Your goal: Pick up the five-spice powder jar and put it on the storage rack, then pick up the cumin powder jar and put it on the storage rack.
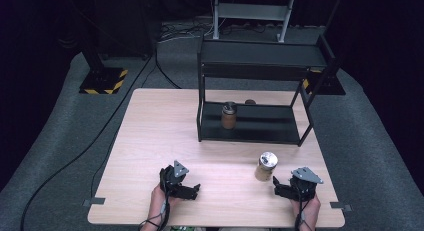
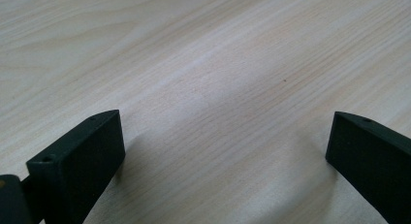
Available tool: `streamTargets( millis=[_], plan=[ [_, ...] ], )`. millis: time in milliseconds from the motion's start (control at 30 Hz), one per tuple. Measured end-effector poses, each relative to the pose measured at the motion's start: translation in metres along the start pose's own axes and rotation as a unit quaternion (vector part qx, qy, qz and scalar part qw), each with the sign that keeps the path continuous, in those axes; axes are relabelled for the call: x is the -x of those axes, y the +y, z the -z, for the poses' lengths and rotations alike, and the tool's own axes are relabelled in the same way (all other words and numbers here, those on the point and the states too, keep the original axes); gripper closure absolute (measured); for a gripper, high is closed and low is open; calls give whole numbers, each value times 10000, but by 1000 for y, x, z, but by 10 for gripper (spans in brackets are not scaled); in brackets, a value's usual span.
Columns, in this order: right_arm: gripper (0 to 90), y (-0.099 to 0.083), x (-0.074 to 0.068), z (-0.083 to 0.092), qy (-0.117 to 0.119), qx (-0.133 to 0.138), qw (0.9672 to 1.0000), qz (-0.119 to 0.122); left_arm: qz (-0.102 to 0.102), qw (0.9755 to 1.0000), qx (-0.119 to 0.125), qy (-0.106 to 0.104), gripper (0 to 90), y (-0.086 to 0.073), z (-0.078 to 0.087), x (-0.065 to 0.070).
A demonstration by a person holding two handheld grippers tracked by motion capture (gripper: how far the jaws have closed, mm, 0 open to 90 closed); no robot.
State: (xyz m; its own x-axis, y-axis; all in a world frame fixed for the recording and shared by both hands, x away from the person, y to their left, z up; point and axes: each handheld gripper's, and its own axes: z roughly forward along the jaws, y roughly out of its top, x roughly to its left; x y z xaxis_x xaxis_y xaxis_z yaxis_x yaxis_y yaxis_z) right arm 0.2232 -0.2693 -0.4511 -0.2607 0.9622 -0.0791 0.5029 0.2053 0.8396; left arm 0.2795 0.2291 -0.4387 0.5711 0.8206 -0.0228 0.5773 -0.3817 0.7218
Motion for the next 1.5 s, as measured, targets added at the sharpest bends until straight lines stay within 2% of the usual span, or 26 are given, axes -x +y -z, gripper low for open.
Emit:
streamTargets(
  millis=[333,800,1200,1333,1433,1500],
  plan=[
    [0,0,-1,0,-15,-12,10000,13,-2,9999,2,112,1,-1,0,5],
    [0,1,-2,-1,-56,-30,10000,18,-19,9999,5,107,0,-1,0,5],
    [0,16,-9,-8,-211,-462,9987,80,-28,9999,11,116,2,-1,0,5],
    [0,19,-8,-9,-160,-564,9982,140,-29,9999,11,115,2,-1,0,5],
    [0,18,-1,-5,102,-482,9988,-19,-31,9999,12,115,2,-1,0,5],
    [0,20,-1,-1,174,-442,9989,22,-31,9999,13,117,2,-1,0,5]
  ],
)
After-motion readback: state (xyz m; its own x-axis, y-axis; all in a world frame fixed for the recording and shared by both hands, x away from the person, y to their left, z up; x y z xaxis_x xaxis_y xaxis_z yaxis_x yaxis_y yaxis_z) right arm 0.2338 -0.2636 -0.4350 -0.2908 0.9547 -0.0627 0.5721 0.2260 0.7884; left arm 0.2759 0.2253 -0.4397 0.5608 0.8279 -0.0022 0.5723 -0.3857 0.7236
